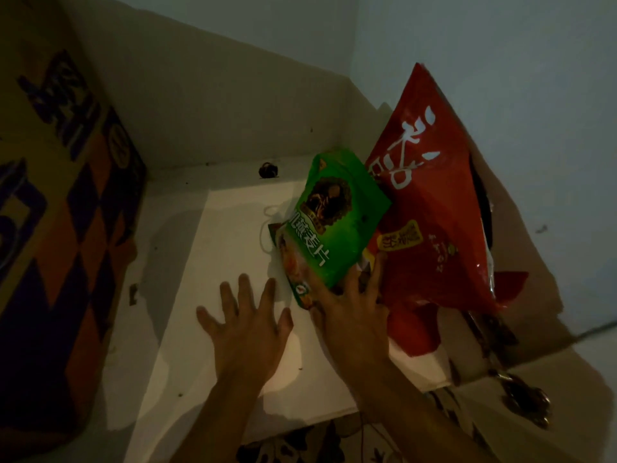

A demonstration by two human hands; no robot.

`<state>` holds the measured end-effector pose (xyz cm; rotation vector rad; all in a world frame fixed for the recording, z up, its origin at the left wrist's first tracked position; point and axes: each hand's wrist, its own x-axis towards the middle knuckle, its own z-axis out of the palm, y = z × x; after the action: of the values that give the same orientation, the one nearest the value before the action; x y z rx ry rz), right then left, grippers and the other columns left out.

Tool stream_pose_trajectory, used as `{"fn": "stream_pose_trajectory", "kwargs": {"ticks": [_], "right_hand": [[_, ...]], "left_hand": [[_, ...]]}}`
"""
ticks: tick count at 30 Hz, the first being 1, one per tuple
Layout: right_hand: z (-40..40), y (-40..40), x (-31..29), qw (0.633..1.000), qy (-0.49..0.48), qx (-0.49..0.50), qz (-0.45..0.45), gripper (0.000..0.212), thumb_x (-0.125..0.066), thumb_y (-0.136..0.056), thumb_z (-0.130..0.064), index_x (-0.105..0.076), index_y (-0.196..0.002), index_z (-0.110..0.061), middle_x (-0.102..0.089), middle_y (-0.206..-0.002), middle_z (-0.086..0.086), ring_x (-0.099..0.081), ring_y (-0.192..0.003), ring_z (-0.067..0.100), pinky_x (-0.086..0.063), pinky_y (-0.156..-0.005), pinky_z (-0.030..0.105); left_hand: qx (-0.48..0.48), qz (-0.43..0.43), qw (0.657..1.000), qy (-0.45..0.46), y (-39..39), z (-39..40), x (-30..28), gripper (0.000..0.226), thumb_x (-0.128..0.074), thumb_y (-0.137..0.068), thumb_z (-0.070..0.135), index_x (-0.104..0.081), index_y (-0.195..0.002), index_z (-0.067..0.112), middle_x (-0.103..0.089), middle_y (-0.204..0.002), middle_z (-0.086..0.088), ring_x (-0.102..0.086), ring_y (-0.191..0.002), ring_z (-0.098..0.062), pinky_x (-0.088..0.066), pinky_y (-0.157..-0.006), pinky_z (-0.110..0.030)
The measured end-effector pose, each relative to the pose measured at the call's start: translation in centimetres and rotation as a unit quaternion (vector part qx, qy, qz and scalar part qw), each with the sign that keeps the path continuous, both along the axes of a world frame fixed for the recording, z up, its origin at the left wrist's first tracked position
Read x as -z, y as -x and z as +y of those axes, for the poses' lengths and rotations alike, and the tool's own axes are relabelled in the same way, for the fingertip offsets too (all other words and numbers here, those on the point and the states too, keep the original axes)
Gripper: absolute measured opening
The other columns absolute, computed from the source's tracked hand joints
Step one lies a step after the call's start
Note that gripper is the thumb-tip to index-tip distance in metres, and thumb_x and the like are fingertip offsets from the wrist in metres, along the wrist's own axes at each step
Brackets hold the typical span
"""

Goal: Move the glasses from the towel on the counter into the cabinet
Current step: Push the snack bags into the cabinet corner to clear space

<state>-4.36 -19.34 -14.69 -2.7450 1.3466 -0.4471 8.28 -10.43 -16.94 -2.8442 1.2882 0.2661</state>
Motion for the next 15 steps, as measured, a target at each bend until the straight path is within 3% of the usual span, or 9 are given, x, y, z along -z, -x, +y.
{"fn": "stream_pose_trajectory", "kwargs": {"ticks": [5,11,15], "right_hand": [[-3.4,-2.7,0.9,1.0,0.003,-0.012,-0.002,0.087,-0.066,-0.088,-0.043,-0.006,-0.15,-0.054,-0.014,-0.16,0.019,0.009,-0.144,0.053,-0.044,-0.084,0.077],[-7.0,-6.3,1.2,0.999,0.018,-0.02,-0.026,0.078,-0.064,-0.09,-0.038,-0.017,-0.15,-0.052,-0.014,-0.16,0.019,0.016,-0.143,0.051,-0.021,-0.096,0.084],[-8.9,-8.7,1.0,1.0,-0.005,-0.018,-0.018,0.075,-0.058,-0.094,-0.039,-0.01,-0.148,-0.057,-0.003,-0.162,0.019,0.023,-0.142,0.048,-0.005,-0.098,0.085]], "left_hand": [[-0.01,-0.006,1.0,-0.002,-1.4,-1.9,0.3,0.07,0.001,-0.09,0.067,0.011,-0.153,0.038,0.013,-0.163,-0.01,0.014,-0.148,-0.038,-0.001,-0.11,-0.071],[-0.026,-0.008,1.0,-0.013,-2.1,-3.3,0.0,0.072,-0.005,-0.09,0.07,0.01,-0.153,0.039,0.014,-0.163,-0.01,0.012,-0.148,-0.038,-0.001,-0.111,-0.071],[-0.033,0.001,0.999,-0.01,-2.0,-3.4,-0.2,0.074,-0.001,-0.087,0.072,0.012,-0.152,0.04,0.017,-0.163,-0.009,0.015,-0.148,-0.038,0.002,-0.11,-0.07]]}}
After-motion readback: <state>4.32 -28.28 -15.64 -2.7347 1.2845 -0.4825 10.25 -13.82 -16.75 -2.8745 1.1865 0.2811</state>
